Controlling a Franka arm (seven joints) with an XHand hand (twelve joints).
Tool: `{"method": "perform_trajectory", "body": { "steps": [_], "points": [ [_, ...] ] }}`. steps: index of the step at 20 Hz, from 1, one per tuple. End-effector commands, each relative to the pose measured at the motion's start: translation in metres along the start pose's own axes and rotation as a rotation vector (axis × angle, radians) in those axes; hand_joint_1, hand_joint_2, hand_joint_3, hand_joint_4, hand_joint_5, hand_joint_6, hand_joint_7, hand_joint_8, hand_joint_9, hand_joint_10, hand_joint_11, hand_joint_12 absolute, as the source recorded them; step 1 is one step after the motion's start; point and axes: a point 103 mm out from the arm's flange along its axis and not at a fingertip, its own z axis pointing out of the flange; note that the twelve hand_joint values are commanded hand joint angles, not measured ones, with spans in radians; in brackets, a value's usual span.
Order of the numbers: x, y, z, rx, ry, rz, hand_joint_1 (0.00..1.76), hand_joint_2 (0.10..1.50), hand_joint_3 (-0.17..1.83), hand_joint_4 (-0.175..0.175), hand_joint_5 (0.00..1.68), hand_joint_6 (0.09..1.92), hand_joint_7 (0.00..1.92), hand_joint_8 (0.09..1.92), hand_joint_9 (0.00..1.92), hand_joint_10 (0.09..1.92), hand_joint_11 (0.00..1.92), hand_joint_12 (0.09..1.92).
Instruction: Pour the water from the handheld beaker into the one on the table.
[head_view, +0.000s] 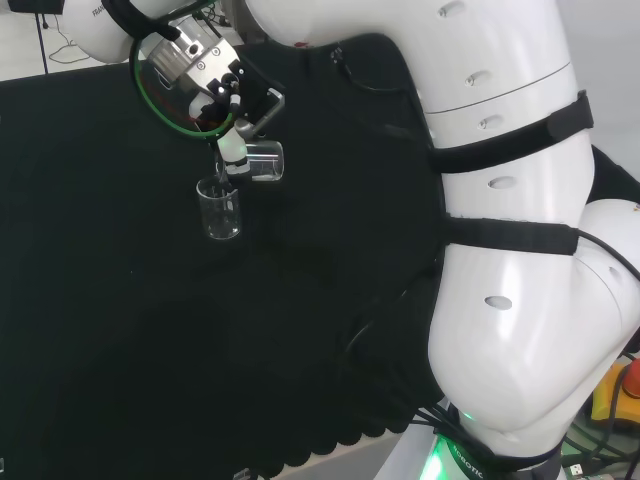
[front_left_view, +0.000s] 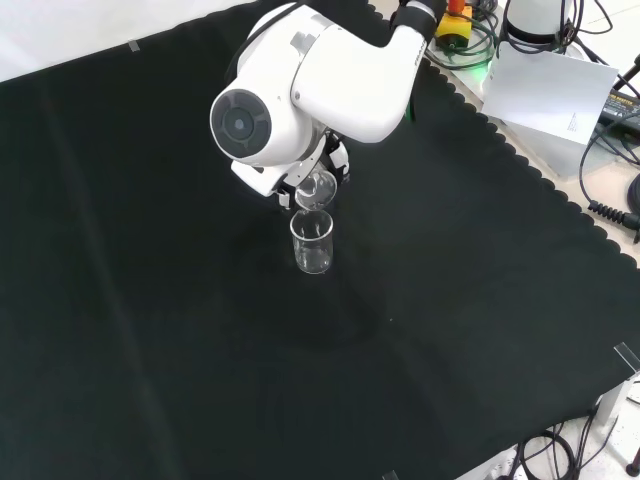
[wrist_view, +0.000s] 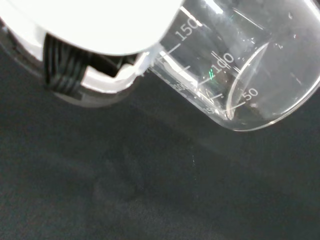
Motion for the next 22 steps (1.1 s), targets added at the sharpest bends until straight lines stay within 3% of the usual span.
{"method": "perform_trajectory", "body": {
  "steps": [1, 19, 22],
  "points": [
    [0.0009, 0.0009, -0.0026, 0.010, -0.011, 0.006, 1.17, 0.63, 0.60, 0.103, 1.53, 0.15, 1.51, 0.19, 1.44, 0.11, 1.06, 0.92],
    [0.0071, 0.0009, -0.0091, 0.041, -0.069, 0.026, 1.17, 0.63, 0.60, 0.106, 1.52, 0.17, 1.51, 0.20, 1.45, 0.11, 1.06, 0.92],
    [0.0065, 0.0014, -0.0091, 0.047, -0.071, 0.025, 1.16, 0.62, 0.64, 0.119, 1.42, 0.39, 1.49, 0.25, 1.45, 0.11, 1.06, 0.92]
  ]
}}
